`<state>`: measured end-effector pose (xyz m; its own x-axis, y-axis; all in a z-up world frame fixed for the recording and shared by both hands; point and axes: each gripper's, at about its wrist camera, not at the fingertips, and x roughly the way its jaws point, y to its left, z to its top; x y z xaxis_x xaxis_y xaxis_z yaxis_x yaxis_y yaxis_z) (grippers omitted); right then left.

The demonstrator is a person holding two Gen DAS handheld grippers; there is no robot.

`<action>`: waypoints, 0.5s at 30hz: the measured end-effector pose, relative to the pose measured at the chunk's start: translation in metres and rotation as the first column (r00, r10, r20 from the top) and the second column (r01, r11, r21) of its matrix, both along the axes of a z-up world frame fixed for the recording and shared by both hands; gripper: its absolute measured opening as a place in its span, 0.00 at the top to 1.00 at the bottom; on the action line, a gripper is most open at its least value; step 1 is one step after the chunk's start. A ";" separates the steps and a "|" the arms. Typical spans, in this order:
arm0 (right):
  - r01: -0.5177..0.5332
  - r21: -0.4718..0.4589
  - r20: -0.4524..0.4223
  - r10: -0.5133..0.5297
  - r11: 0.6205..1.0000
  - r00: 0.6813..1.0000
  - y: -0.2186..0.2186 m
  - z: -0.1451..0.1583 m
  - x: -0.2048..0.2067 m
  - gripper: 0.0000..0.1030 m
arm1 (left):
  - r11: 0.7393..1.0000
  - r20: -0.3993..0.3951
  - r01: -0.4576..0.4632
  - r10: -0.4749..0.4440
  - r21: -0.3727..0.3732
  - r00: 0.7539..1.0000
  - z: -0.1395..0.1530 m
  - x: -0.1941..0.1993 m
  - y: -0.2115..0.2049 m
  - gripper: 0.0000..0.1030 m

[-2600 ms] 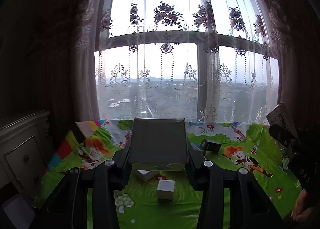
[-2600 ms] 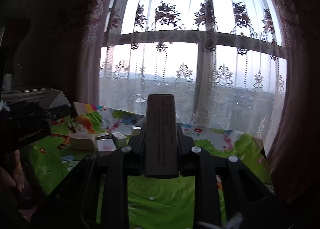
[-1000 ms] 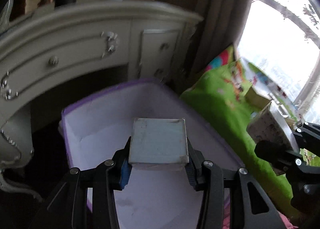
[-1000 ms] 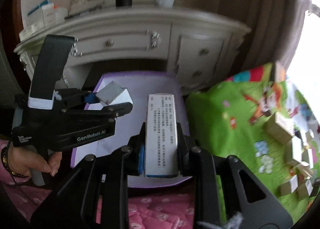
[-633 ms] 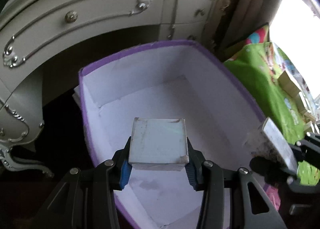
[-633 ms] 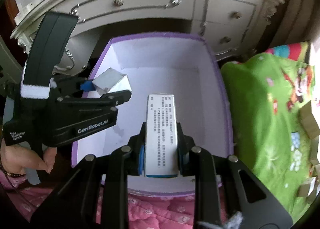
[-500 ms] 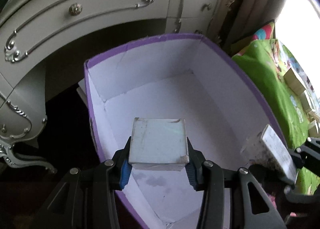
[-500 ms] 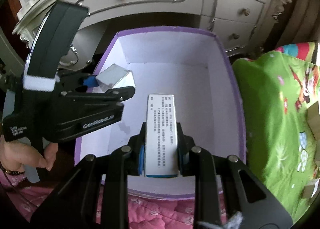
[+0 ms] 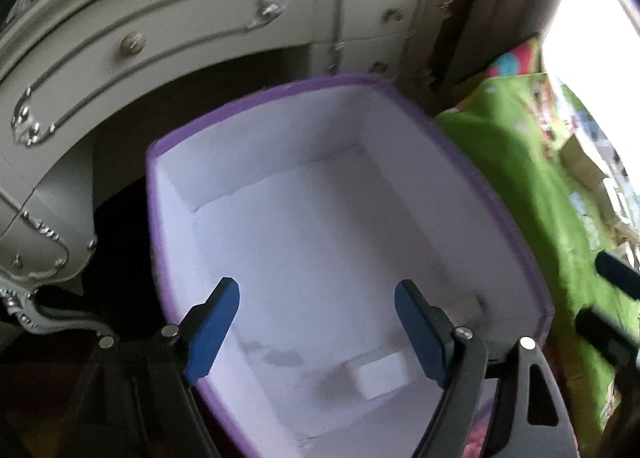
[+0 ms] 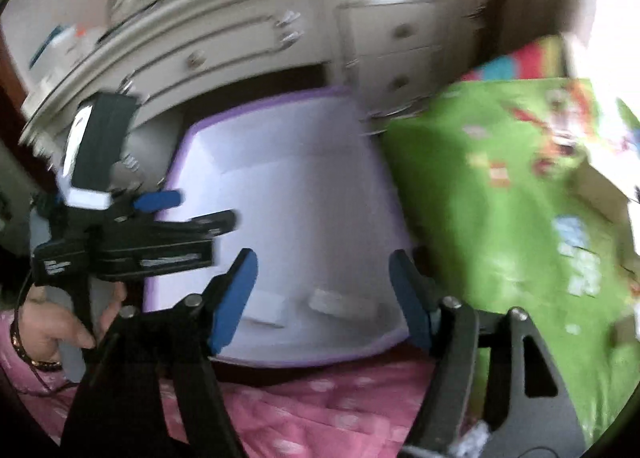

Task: Organize rigid objects
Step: 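Open both tools to drop the white boxes into the storage box, then move both open tools back over the table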

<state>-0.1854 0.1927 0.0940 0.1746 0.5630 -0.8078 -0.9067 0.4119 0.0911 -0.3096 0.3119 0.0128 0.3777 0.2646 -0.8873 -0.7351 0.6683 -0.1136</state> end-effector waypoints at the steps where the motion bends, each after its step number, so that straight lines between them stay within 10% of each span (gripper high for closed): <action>1: 0.048 0.007 0.020 -0.049 0.999 0.999 -0.014 0.004 0.010 0.26 | 1.000 0.012 0.018 -0.018 0.004 1.000 0.003 0.006 -0.007 0.21; 8: 0.400 0.051 0.019 -0.401 0.915 0.916 -0.151 0.002 0.074 0.22 | 0.937 0.064 0.345 -0.348 0.050 0.935 0.021 0.083 -0.094 0.21; 15: 0.701 0.025 0.035 -0.702 0.713 0.712 -0.294 -0.017 0.128 0.22 | 0.747 0.073 0.658 -0.665 0.093 0.744 0.016 0.191 -0.222 0.21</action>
<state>-0.0573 -0.1012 0.0773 0.5534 0.2734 -0.7868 -0.3605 0.9302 0.0697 -0.1183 0.0900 0.0285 0.5581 -0.0345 -0.8290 -0.0934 0.9902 -0.1042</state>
